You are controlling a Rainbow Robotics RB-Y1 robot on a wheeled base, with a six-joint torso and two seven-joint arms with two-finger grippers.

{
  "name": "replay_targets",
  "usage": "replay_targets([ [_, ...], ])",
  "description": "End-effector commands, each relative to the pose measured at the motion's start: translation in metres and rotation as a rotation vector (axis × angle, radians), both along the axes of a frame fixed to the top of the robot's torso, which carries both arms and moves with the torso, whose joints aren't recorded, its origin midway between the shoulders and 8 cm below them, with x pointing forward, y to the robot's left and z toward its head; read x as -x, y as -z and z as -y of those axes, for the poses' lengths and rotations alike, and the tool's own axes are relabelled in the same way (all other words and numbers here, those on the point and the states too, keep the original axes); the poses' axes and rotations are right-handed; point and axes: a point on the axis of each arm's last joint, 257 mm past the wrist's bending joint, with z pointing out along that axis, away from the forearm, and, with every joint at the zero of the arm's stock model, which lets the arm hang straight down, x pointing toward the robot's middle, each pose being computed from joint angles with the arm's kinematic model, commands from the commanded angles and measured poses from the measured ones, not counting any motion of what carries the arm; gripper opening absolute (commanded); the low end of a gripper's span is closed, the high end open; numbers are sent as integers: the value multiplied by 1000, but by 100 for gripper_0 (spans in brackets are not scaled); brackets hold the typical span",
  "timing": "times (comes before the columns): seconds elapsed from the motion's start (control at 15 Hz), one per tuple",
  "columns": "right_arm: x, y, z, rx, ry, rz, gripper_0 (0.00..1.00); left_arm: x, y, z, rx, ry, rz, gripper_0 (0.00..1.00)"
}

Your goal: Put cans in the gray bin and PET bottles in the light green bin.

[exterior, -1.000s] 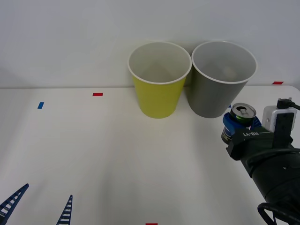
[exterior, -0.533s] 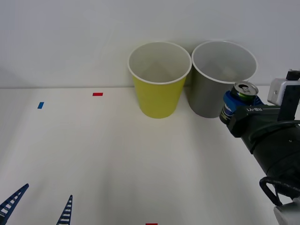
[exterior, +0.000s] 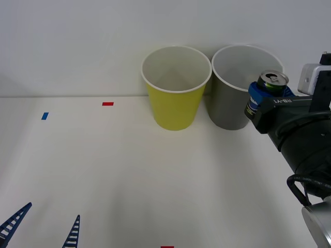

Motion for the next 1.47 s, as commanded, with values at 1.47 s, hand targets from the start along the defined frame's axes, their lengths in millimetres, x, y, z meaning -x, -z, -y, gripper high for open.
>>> replay_targets([
  [1.47,-90,-125,-8,-54,-6,124,0,0,0,0,0,0,0,100],
])
